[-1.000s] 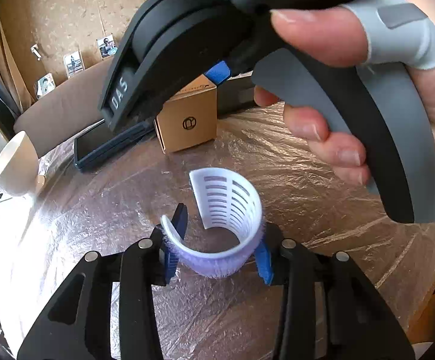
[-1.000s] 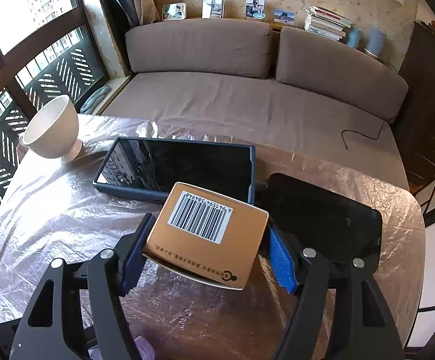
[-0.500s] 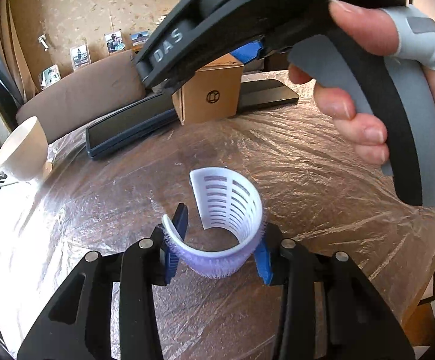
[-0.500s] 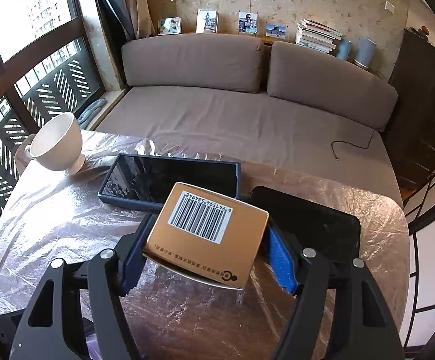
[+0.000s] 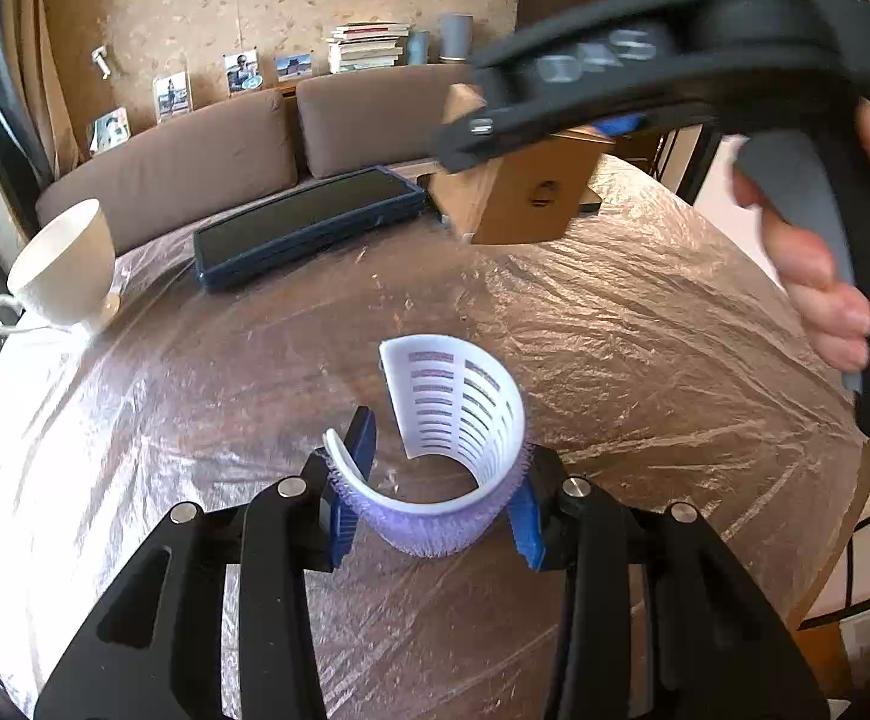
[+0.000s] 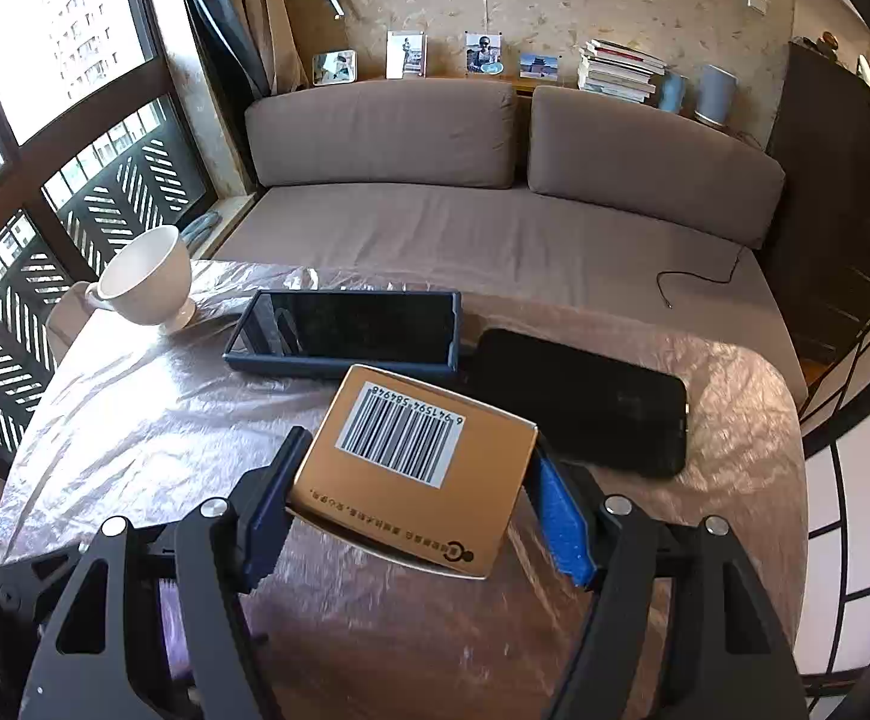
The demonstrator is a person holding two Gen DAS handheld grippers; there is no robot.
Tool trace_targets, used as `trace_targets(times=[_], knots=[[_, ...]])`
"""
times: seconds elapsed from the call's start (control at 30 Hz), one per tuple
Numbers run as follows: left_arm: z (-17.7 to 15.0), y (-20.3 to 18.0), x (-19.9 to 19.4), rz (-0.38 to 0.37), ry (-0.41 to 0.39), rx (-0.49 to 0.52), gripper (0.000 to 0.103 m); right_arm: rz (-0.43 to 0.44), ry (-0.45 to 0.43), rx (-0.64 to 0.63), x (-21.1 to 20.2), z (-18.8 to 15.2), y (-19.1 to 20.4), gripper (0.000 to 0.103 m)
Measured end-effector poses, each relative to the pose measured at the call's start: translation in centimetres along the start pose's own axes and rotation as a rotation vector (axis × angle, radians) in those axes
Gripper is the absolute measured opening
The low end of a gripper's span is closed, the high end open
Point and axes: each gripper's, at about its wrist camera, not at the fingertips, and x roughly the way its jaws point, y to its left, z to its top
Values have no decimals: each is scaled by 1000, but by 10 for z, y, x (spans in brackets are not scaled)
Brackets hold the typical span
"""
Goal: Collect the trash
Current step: 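Carry the roller and brown box with both tools down over the bin opening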
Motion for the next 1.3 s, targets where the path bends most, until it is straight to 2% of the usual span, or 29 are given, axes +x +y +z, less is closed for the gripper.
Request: trace_targets(times=[0.57, 1.3], knots=[[-8, 10, -17, -9, -6, -35, 42, 38, 46, 43, -31, -71, 4, 69], [-39, 8, -49, -5, -8, -61, 42, 69, 72, 46, -75, -128, 18, 69]])
